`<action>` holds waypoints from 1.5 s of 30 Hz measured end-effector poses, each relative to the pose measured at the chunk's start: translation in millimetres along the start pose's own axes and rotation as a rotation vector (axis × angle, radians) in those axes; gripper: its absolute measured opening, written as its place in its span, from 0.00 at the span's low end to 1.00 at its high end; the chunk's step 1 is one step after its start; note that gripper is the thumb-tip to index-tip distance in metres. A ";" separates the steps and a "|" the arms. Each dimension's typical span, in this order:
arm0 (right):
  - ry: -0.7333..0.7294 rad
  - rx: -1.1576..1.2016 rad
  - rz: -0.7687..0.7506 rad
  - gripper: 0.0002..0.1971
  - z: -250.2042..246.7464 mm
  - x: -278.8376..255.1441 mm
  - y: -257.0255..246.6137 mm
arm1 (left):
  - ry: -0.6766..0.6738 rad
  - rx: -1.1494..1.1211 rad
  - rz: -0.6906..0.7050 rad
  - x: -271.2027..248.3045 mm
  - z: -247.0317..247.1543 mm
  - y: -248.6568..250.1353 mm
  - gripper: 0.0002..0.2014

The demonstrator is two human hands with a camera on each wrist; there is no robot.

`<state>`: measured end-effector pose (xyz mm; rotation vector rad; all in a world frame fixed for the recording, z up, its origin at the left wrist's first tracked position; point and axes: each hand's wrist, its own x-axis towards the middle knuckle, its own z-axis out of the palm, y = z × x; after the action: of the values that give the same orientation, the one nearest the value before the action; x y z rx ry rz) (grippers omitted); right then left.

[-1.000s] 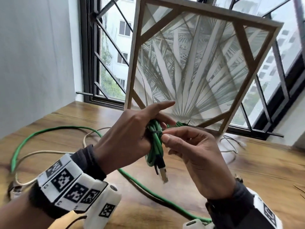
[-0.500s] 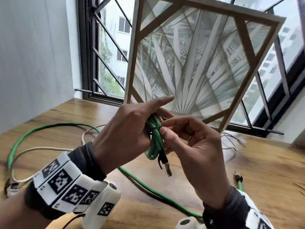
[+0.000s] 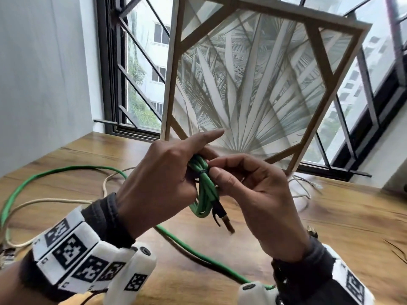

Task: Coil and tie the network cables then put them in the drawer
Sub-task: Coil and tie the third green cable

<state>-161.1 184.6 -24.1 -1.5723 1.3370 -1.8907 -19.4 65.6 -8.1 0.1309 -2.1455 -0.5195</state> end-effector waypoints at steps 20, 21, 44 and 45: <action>0.017 0.093 -0.011 0.06 1.8 -0.6 -0.4 | 0.034 0.091 0.021 -2.6 2.8 4.5 0.44; 0.021 0.104 -0.007 0.06 2.1 -0.5 0.1 | 0.036 0.091 0.022 -3.0 3.0 5.4 0.44; 0.070 0.173 0.059 0.05 8.8 -2.4 -1.3 | 0.073 0.161 -0.108 -4.9 3.7 10.1 0.43; 0.072 0.174 0.061 0.06 6.1 -0.6 -2.0 | 0.077 0.138 -0.124 -4.5 4.1 8.0 0.44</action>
<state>-154.8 183.4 -23.2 -1.3760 1.1983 -1.9846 -19.3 75.4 -10.3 0.3572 -2.1063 -0.4297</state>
